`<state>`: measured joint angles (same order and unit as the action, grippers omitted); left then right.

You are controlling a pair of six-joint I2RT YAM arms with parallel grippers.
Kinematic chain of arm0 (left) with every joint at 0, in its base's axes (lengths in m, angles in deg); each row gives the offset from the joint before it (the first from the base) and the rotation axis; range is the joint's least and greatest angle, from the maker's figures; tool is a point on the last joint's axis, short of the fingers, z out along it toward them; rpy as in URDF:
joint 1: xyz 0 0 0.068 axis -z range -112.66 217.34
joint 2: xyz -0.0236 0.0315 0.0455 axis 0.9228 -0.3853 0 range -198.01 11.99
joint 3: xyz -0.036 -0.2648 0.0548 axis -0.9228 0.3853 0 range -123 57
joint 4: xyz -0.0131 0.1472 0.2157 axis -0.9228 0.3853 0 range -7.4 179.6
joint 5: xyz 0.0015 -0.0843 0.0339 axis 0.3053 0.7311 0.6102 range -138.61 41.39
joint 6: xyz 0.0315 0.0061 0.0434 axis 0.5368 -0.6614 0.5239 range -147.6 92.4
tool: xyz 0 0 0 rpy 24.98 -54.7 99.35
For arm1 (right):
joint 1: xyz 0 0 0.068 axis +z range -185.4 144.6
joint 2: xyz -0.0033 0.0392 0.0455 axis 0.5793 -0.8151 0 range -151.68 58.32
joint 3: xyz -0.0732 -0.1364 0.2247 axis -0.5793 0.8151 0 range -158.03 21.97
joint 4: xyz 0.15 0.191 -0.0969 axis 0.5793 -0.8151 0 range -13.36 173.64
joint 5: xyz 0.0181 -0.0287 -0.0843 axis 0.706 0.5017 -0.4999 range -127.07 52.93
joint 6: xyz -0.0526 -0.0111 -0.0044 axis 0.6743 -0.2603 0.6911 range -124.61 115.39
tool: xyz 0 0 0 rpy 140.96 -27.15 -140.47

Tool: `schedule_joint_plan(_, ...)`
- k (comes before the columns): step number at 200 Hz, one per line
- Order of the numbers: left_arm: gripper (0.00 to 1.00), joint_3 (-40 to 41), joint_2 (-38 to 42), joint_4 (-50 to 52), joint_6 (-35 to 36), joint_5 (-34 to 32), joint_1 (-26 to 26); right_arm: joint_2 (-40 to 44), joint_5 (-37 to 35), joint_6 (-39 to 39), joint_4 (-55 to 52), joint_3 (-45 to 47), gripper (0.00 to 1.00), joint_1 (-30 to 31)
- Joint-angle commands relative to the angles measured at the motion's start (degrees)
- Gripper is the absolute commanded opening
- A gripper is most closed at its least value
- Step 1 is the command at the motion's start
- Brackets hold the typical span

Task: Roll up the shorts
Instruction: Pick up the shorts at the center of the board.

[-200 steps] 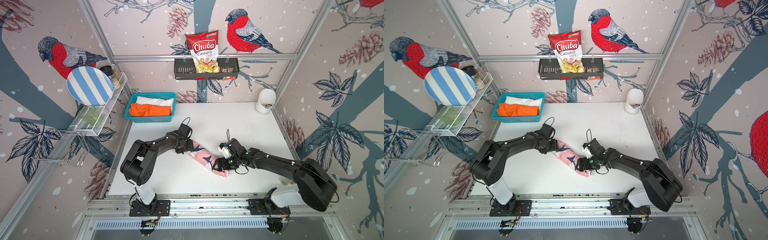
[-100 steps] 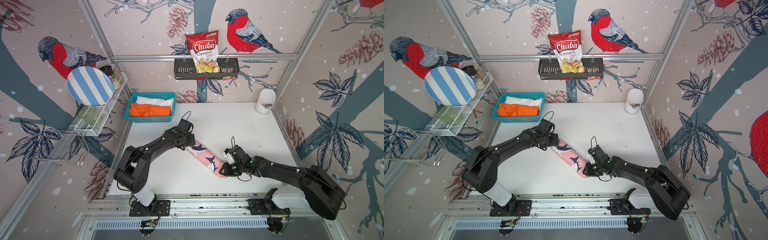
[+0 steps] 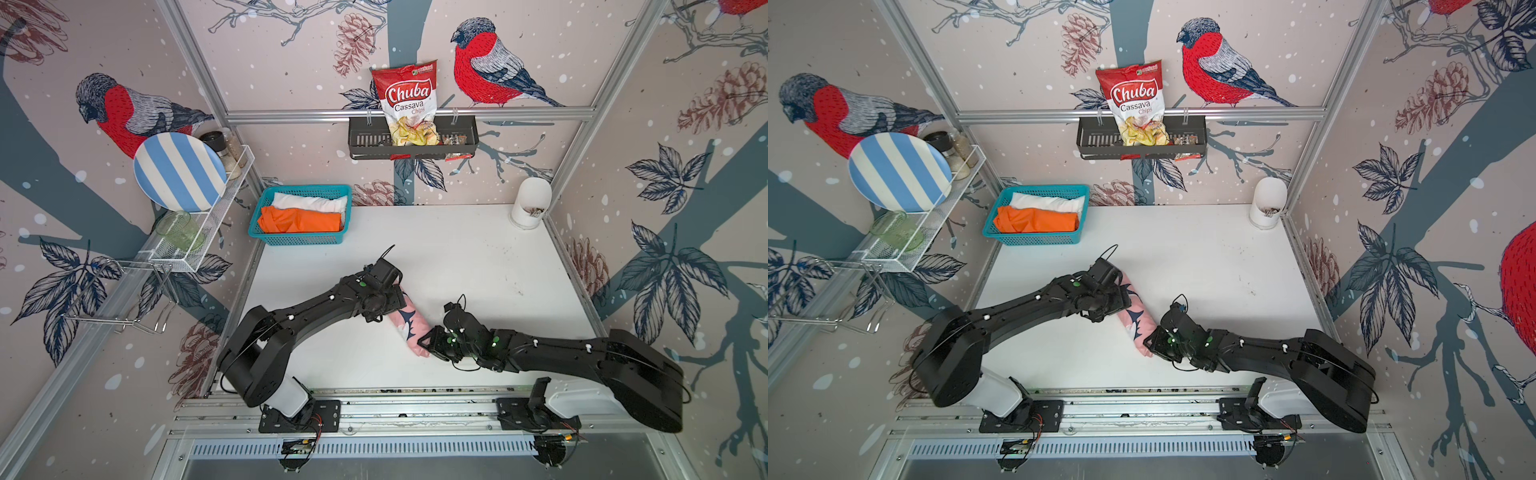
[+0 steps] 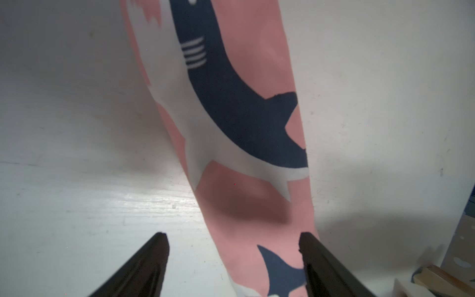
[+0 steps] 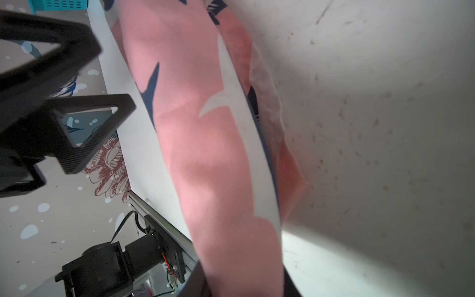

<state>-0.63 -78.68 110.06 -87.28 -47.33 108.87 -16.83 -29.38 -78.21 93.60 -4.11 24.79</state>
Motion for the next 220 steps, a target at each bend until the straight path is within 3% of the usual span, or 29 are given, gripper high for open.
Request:
schedule_joint_plan(1, 0.84, -2.06, -2.91, -0.82, -5.73, -2.25, 1.66, -0.42, -4.20, -3.89, 2.01, -0.46, 0.36, 0.89)
schedule_joint_plan(47, 0.79, -3.49, -7.68, -3.40, -6.61, -3.60, 2.18, 1.31, -5.32, -1.09, -2.26, -1.48, 0.54, 0.89)
schedule_joint_plan(60, 0.75, -3.96, -8.57, -3.34, -6.08, -4.31, 2.14, 2.97, -5.91, -0.20, -4.23, -1.64, 0.66, 0.76)
schedule_joint_plan(88, 0.55, -4.18, -10.06, -4.05, -4.70, -4.22, 1.79, 9.06, -7.80, 1.32, -10.69, -1.88, 0.86, -0.52)
schedule_joint_plan(123, 0.30, -5.90, -10.20, -2.93, -2.01, -4.54, 1.19, 19.62, -13.54, 5.77, -22.68, -2.65, 0.92, -5.83)
schedule_joint_plan(156, 0.15, -9.98, -7.21, 0.46, 0.29, -6.56, -0.40, 29.05, -16.71, 11.37, -29.26, -3.89, 0.95, -15.04)
schedule_joint_plan(188, 0.13, -15.60, -2.99, 2.94, 3.69, -8.26, -4.87, 31.28, -16.37, 17.56, -33.60, -7.63, 1.00, -23.23)
schedule_joint_plan(220, 0.13, -22.66, -0.91, 3.13, 10.34, -9.73, -13.21, 30.23, -13.19, 20.20, -32.11, -8.46, 1.00, -28.04)
